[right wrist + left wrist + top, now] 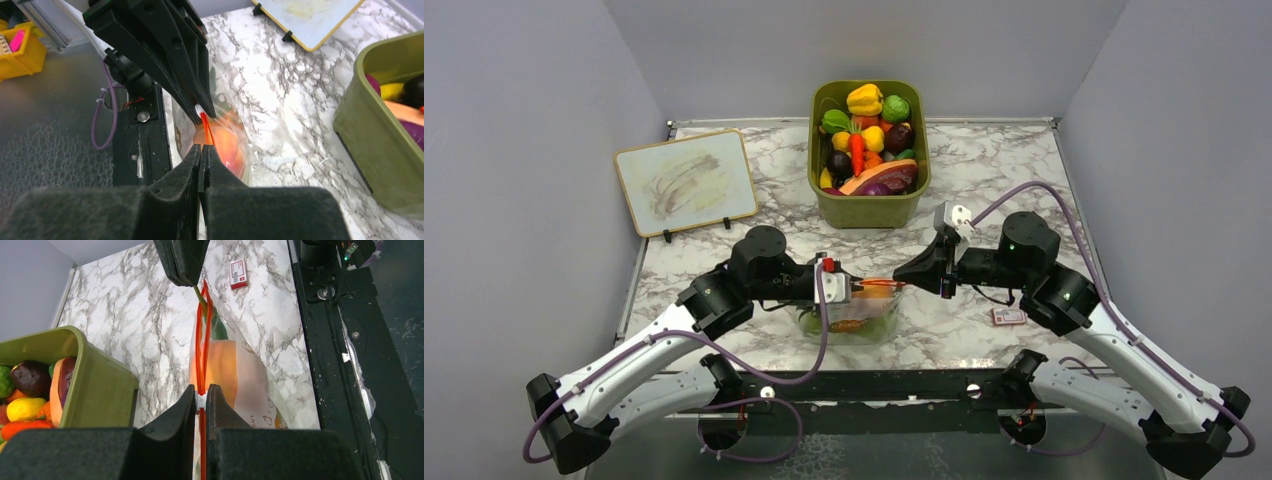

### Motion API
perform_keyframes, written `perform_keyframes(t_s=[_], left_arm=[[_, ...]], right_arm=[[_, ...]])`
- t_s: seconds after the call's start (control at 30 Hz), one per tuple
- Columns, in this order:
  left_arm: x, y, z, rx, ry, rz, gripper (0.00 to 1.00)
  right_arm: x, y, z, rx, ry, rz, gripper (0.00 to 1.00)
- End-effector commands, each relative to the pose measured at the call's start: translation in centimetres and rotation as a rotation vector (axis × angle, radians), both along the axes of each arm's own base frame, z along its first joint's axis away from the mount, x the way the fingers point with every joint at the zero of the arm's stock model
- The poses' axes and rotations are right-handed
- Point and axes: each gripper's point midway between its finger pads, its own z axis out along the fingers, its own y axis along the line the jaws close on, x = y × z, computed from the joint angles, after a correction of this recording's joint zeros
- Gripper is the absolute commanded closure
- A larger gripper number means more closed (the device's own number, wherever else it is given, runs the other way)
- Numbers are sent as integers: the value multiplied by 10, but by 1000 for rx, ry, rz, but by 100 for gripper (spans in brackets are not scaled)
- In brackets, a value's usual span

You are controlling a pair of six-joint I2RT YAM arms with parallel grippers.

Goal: Place the food in the zip-top bag and seal the zipper
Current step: Adjust the zipper food storage bag at the center of the board.

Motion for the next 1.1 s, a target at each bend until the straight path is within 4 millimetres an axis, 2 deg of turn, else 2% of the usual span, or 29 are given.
perform_keyframes(t_s=[0.0, 0.13, 0.33, 0.43, 0.63, 0.8, 0.87, 0.93, 1.07], left_arm=[[-2, -8, 29, -99, -43, -39, 100], [1, -11, 33, -131, -40, -22, 100], [5, -12, 33, -147, -44, -3, 100], [7, -13, 33, -149, -47, 2, 100], [12, -12, 32, -147, -51, 29, 100], [11, -13, 33, -156, -51, 24, 100], [10, -13, 31, -148, -48, 19, 100], [9, -12, 28, -141, -46, 12, 100], [2, -10, 24, -139, -48, -14, 100]], right_arm=[[0, 11, 18, 64, -75, 60, 99], [1, 20, -12, 21, 4, 92, 99], [0, 27, -27, 30, 45, 99, 99], [5, 29, -42, -9, 80, 73, 99], [-6, 38, -60, -63, 103, 105, 99], [3, 42, -83, -172, 122, 32, 99], [7, 42, -83, -190, 122, -9, 99], [15, 37, -71, -177, 103, -67, 99], [25, 22, -34, -125, 46, -172, 82]])
